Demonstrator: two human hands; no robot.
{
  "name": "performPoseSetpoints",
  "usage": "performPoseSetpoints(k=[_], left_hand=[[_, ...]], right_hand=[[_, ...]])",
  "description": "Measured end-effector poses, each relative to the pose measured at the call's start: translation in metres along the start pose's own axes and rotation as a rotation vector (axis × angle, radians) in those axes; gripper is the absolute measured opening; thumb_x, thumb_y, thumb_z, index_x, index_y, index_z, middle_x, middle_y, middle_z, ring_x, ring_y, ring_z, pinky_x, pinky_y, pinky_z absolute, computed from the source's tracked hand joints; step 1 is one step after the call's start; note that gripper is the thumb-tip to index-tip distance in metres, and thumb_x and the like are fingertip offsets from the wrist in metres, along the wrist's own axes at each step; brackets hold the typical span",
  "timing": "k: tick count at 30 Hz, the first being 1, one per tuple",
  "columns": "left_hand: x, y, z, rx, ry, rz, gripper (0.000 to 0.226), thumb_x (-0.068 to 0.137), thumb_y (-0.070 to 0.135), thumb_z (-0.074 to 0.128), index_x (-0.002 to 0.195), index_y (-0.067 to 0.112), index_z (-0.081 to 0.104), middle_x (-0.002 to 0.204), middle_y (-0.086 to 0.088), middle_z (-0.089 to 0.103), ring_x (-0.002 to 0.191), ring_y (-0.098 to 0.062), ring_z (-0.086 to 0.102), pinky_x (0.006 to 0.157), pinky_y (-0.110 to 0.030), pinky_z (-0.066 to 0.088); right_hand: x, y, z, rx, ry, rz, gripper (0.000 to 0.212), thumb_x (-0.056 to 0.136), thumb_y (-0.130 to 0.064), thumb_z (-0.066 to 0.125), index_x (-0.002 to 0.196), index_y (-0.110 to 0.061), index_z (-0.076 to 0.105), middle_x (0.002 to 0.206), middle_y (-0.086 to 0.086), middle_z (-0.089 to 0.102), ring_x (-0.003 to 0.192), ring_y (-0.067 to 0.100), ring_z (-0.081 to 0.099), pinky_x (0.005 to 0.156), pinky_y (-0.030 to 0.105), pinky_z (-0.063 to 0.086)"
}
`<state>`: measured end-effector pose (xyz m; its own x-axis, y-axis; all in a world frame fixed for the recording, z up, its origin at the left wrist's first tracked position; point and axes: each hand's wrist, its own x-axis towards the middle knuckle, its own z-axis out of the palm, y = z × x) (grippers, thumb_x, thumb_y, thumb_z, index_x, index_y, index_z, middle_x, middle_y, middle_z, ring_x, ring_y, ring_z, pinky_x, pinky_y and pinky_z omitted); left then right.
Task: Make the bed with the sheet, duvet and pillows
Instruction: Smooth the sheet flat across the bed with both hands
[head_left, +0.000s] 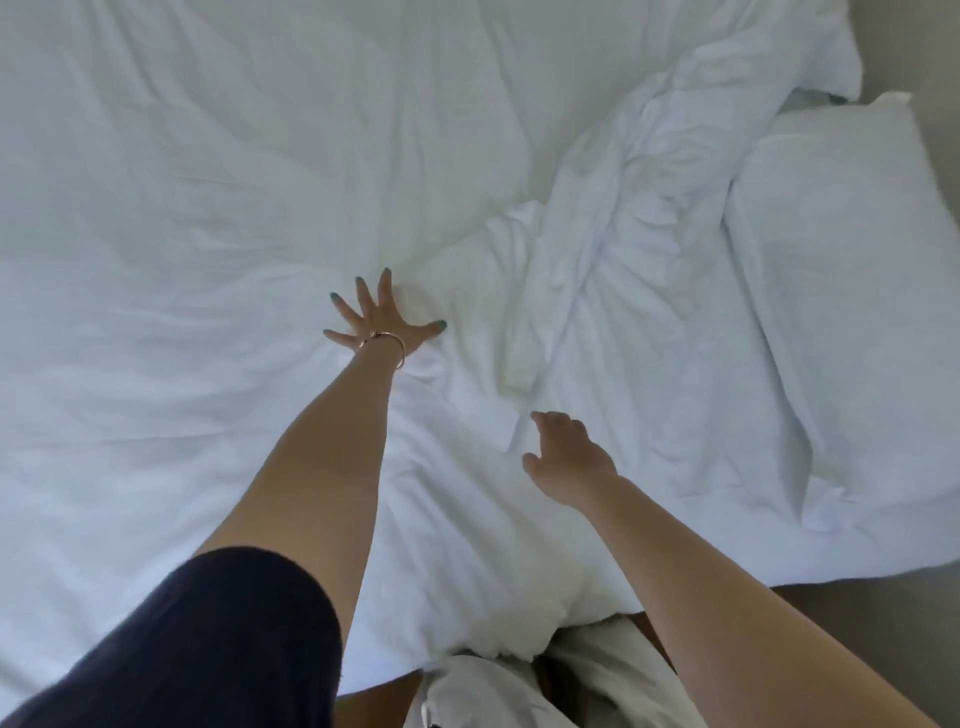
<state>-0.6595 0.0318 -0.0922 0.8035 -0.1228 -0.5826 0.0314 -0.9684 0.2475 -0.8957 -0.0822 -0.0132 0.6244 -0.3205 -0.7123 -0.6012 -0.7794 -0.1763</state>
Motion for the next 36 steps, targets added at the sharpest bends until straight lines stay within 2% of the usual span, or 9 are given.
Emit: performPoseSetpoints(k=[5,10,16,20,24,27,30,33,36], left_hand=[[0.001,0.014,0.013,-0.172,-0.071,0.052,0.084,0.087,0.058,0.052,0.151,0.029,0.007,0.128,-0.007,0.057,0.124,-0.029,0.049,0.108,-0.045,0.019],[-0.063,0.052,0.031,-0.830,-0.084,0.218,0.076,0.083,0.043,0.070,0.146,0.024,0.031,0.134,0.008,0.048,0.121,-0.015,0.049,0.092,-0.027,0.040],[-0.150,0.087,0.064,-1.081,-0.138,0.388,0.050,0.074,0.037,0.075,0.119,0.025,0.057,0.114,0.003,0.066,0.107,-0.019,0.064,0.090,-0.040,0.054],[-0.211,0.116,0.093,-1.417,-0.284,0.331,0.042,0.072,0.031,0.073,0.109,0.016,0.059,0.095,-0.001,0.069,0.086,-0.018,0.067,0.075,-0.033,0.055],[-0.258,0.140,0.123,-1.675,-0.418,0.137,0.074,0.059,0.028,0.086,0.126,0.012,0.056,0.096,-0.010,0.071,0.080,-0.024,0.070,0.071,-0.034,0.058],[-0.279,0.160,0.132,-1.637,-0.356,0.141,0.060,0.066,0.027,0.083,0.118,0.011,0.057,0.089,-0.011,0.070,0.073,-0.023,0.070,0.063,-0.033,0.058],[-0.289,0.175,0.134,-1.464,-0.253,0.183,0.060,0.070,0.030,0.083,0.117,0.008,0.055,0.099,-0.021,0.064,0.079,-0.031,0.068,0.068,-0.041,0.057],[-0.294,0.194,0.141,-1.284,-0.266,0.250,0.054,0.074,0.026,0.080,0.121,0.014,0.057,0.117,-0.019,0.065,0.102,-0.033,0.066,0.085,-0.047,0.055],[-0.301,0.225,0.144,-1.011,-0.464,0.355,0.061,0.067,0.070,0.066,0.117,0.035,0.064,0.120,-0.001,0.067,0.112,-0.020,0.062,0.097,-0.040,0.048]], right_hand=[[0.014,0.022,-0.029,-0.157,0.072,-0.128,0.064,0.099,-0.033,0.042,0.154,-0.019,0.012,0.159,0.000,0.014,0.144,0.021,0.019,0.106,0.040,0.035],[0.023,0.043,-0.057,-0.141,0.200,-0.116,0.089,0.090,-0.056,0.055,0.150,-0.044,-0.010,0.162,0.006,-0.003,0.144,0.034,0.015,0.105,0.052,0.036],[0.010,0.100,-0.079,0.449,0.138,-0.201,0.125,0.062,-0.059,0.083,0.140,-0.062,-0.016,0.162,0.002,-0.009,0.146,0.033,0.013,0.111,0.053,0.030],[-0.005,0.176,-0.079,1.227,0.032,-0.156,0.103,0.082,-0.036,0.073,0.148,-0.052,-0.005,0.159,-0.010,0.008,0.146,0.018,0.020,0.111,0.041,0.026],[-0.015,0.233,-0.075,1.402,-0.108,-0.070,0.121,0.063,-0.055,0.078,0.148,-0.050,-0.008,0.150,-0.011,0.027,0.130,0.018,0.043,0.107,0.038,0.038],[-0.012,0.252,-0.081,1.451,-0.203,-0.073,0.134,0.047,-0.070,0.074,0.147,-0.052,-0.013,0.159,-0.004,0.024,0.134,0.024,0.042,0.110,0.048,0.037],[-0.015,0.258,-0.096,1.456,-0.117,-0.136,0.109,0.078,-0.048,0.072,0.150,-0.046,-0.010,0.160,-0.007,0.015,0.142,0.020,0.030,0.116,0.045,0.029],[-0.028,0.271,-0.115,1.339,-0.025,-0.202,0.125,0.071,-0.035,0.085,0.151,-0.043,-0.011,0.157,-0.010,0.017,0.139,0.017,0.031,0.114,0.041,0.031],[-0.052,0.320,-0.154,1.067,0.219,-0.274,0.125,0.069,-0.017,0.086,0.153,-0.040,-0.004,0.147,-0.016,0.021,0.133,0.002,0.024,0.105,0.019,0.025]])
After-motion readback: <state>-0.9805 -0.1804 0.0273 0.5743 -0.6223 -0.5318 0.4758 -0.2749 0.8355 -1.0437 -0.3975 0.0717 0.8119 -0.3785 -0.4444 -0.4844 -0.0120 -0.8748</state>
